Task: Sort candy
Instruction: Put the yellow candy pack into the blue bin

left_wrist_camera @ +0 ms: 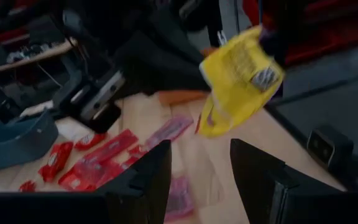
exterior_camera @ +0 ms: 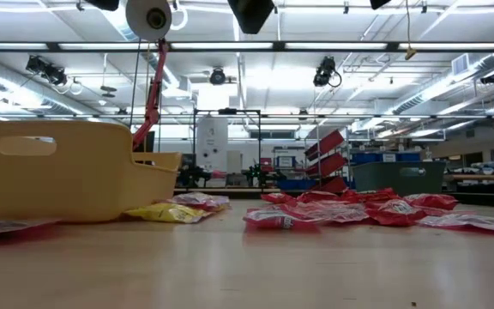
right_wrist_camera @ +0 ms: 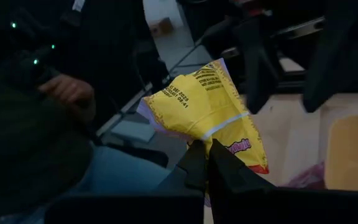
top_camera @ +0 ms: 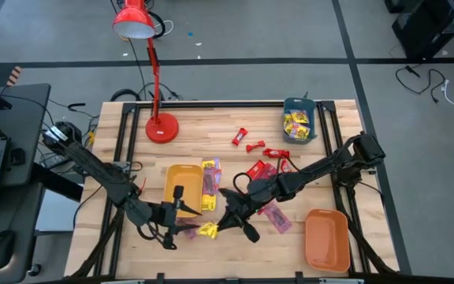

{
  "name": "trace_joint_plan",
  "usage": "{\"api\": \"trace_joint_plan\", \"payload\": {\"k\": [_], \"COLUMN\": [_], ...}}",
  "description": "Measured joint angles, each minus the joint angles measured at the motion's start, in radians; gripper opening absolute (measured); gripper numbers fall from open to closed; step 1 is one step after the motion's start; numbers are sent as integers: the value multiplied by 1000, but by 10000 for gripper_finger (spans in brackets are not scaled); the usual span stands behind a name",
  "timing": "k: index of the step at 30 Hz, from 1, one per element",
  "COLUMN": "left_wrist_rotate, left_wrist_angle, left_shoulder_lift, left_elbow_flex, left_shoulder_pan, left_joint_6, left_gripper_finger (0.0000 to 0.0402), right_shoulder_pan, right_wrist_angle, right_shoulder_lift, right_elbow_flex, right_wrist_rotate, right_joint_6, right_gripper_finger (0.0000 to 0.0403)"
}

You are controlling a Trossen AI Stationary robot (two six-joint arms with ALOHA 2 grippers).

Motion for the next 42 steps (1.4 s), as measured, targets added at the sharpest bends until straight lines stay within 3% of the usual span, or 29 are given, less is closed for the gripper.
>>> {"api": "trace_joint_plan", "payload": {"k": [19,23,30,36,42], "left_wrist_rotate": [-1,-2,-4,-45,-218], "left_wrist_angle": [58,63,62,60,14], "left_shoulder_lift": [9,9,9,9,8], "left_elbow_flex": [0,0,0,0,0], "left_shoulder_pan": [2,2,2,-6,-45], "left_joint_6": [14,14,14,2,-52], "left_gripper_finger": [164,130,12,3,1], "right_shoulder_pan": [-35,-35,-37,-45,-63], "right_wrist_angle": [32,32,31,8,-157], "right_shoulder_lift": [1,1,1,1,-44], "right_elbow_flex": [1,1,1,1,2], "right_wrist_rotate": [35,35,35,33,40], "right_joint_6": [-30,-34,-2,3,21], "right_gripper_finger": [1,5,24,64,93]}}
